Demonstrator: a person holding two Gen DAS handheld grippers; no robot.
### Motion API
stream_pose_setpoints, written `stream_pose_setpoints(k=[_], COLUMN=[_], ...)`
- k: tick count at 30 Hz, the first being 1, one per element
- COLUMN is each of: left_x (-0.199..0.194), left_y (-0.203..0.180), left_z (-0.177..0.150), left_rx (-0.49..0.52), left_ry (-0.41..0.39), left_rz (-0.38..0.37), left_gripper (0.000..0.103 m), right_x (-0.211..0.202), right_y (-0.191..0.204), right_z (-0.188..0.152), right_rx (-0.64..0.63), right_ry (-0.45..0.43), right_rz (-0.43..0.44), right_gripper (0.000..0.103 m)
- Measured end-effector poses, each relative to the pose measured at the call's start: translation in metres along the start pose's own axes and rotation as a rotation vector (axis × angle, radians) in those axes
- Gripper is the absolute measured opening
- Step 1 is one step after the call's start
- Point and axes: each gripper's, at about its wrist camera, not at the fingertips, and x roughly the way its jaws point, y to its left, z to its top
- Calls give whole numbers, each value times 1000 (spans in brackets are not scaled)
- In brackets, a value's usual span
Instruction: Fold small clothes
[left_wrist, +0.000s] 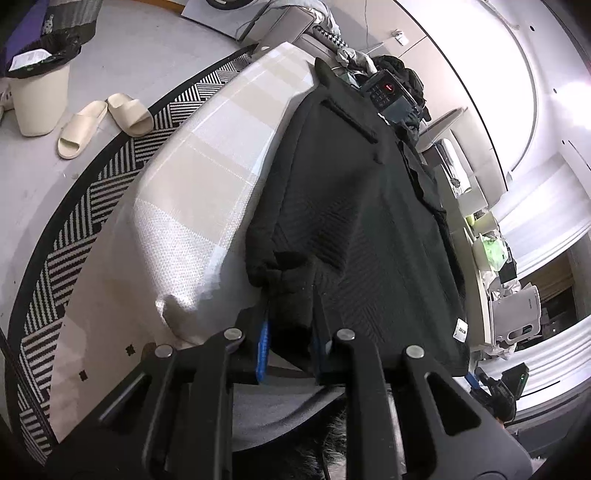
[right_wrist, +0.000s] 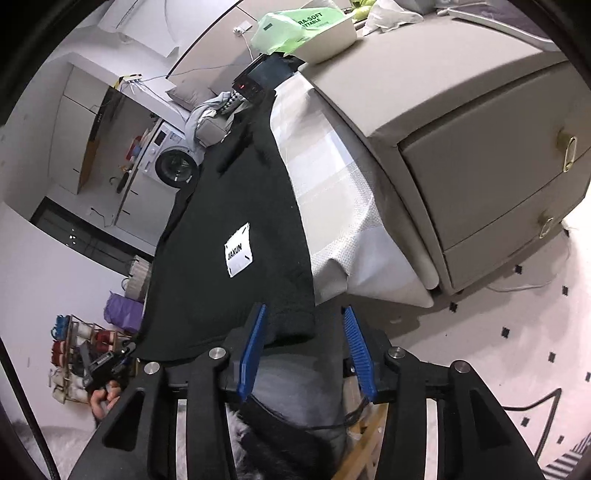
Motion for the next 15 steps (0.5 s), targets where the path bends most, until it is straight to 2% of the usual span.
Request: stream_pose_setpoints(k=[3,8,14,15], left_x=[-4,-12,-5,-1], left_y=[2,8,12,13], left_z=[-1,0,0,1], left_rx=[-7,-17,-39,-51], left_ry=[-8,-31,19,41], left_rz=[-8,-5,-4,4], left_gripper=[14,14,15,15], right_x=[25,52,53,51], right_y=[2,3,-1,2], right_z=[3,1,0,0], right_rx=[9,24,49,32], right_ry=[31,97,84,67], right_rz=[52,53,107,108], right_gripper=[45,45,44,37])
